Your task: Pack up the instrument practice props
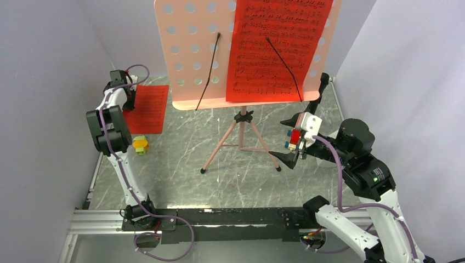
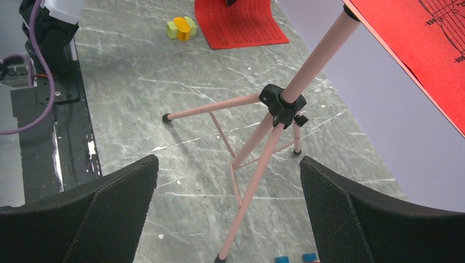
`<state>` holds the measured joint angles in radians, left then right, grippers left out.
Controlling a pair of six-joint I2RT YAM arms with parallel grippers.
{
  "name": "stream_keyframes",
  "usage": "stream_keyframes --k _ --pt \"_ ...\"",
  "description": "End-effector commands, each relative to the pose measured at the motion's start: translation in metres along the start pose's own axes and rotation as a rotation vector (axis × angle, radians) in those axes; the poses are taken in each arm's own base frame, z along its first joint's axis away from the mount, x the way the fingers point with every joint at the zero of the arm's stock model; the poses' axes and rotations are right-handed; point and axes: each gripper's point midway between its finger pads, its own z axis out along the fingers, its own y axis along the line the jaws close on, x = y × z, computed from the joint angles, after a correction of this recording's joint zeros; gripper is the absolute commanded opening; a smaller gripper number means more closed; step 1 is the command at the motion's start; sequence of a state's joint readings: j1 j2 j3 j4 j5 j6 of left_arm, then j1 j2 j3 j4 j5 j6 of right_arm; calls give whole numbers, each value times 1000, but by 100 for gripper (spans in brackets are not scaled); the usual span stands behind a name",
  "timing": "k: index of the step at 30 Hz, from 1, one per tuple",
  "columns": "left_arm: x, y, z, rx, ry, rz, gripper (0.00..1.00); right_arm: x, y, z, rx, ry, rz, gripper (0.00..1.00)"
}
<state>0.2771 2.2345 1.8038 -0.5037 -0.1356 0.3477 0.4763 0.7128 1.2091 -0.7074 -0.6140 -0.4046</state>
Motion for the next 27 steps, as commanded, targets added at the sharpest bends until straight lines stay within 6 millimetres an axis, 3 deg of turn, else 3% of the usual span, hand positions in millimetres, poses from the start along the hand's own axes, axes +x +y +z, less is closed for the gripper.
stream_keyframes --k 1,11,21,24,27 --pt "-8 10 -2 -38 -17 -2 37 -14 -2 -3 -3 -36 -33 99" --pt "-15 17 -6 -71 -42 -11 51 -14 -2 -4 -6 -27 -36 99" --pt "-32 28 -35 -116 -138 -72 64 -15 -1 -2 -14 -29 -42 99" --pt "-42 28 -64 -80 -161 -156 64 -17 -2 -4 -17 -30 -78 100" --pt "-57 25 -108 -12 -246 -262 65 -21 -4 -7 -10 -26 -117 100"
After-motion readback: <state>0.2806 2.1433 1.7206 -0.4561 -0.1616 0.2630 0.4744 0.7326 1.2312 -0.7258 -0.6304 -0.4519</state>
